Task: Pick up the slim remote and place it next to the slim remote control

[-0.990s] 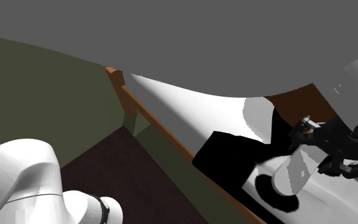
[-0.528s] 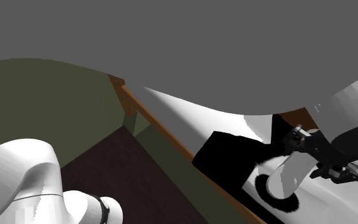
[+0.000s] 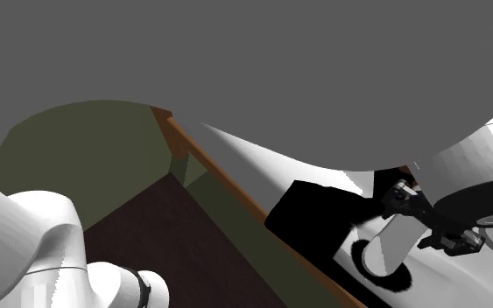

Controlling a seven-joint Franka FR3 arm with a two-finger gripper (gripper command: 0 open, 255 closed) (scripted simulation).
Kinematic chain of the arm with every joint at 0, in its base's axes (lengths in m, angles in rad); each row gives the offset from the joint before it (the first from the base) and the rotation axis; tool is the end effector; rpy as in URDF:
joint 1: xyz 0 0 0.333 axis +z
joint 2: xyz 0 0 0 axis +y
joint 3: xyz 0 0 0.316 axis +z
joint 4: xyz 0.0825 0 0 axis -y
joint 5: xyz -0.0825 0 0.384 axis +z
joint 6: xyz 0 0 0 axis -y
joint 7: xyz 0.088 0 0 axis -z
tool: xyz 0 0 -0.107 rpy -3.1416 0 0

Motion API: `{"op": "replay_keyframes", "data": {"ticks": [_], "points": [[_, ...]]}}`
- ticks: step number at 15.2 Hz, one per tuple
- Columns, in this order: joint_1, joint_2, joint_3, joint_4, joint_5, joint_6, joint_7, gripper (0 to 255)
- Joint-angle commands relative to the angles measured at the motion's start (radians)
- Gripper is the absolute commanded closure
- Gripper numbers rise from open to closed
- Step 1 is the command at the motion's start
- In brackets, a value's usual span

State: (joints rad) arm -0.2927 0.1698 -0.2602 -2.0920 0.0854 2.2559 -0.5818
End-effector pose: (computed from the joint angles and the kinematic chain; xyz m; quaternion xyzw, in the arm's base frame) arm 0.4881 -0.2955 0.3450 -0.9999 0.0108 -0.0064 0.0093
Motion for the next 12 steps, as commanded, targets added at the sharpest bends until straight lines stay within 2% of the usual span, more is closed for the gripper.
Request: {"op": "replay_keyframes", "data": {"ticks": [1,5,6,11,12], "points": [[0.000,0.002,0.000,-0.002,0.000,0.001,0.000,255],[0.000,0.002,0.000,-0.002,0.000,0.001,0.000,255],[0.000,0.002,0.000,-0.002,0.000,0.001,0.000,0],[0.000,0.002,0.000,-0.002,0.000,0.001,0.000,0],[0.001,-0.017,-0.002,0.011,-0.007,-0.029,0.006,0]]}}
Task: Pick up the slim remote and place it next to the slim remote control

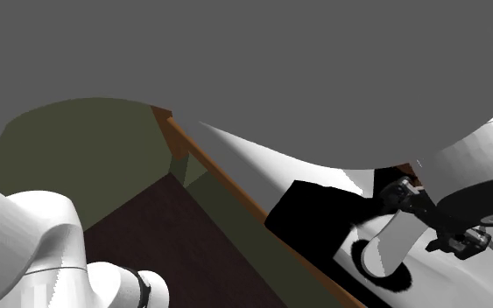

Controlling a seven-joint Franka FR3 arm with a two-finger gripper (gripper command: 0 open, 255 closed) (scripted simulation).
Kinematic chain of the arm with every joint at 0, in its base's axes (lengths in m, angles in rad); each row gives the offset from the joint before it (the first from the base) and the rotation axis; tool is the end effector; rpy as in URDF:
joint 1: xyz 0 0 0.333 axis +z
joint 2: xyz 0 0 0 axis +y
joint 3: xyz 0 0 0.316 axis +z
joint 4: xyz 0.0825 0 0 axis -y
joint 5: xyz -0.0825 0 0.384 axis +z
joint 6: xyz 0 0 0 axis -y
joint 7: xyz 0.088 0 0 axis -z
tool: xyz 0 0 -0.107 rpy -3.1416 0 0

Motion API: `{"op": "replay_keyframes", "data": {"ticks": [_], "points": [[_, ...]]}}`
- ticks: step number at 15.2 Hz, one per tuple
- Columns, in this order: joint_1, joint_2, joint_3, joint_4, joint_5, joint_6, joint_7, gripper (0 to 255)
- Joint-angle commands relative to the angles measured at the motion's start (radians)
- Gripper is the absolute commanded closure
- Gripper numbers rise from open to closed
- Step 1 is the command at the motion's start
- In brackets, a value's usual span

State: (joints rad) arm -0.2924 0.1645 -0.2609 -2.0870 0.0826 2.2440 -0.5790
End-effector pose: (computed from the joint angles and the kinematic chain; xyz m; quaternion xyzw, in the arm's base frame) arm 0.4881 -0.2956 0.3491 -0.9999 0.0113 -0.0056 0.0097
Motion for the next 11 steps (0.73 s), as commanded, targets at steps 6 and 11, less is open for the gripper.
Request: {"op": "replay_keyframes", "data": {"ticks": [6,11], "points": [[0.002,-0.057,-0.005,0.048,-0.023,-0.104,0.015,0],[0.002,-0.057,-0.005,0.048,-0.023,-0.104,0.015,0]]}}
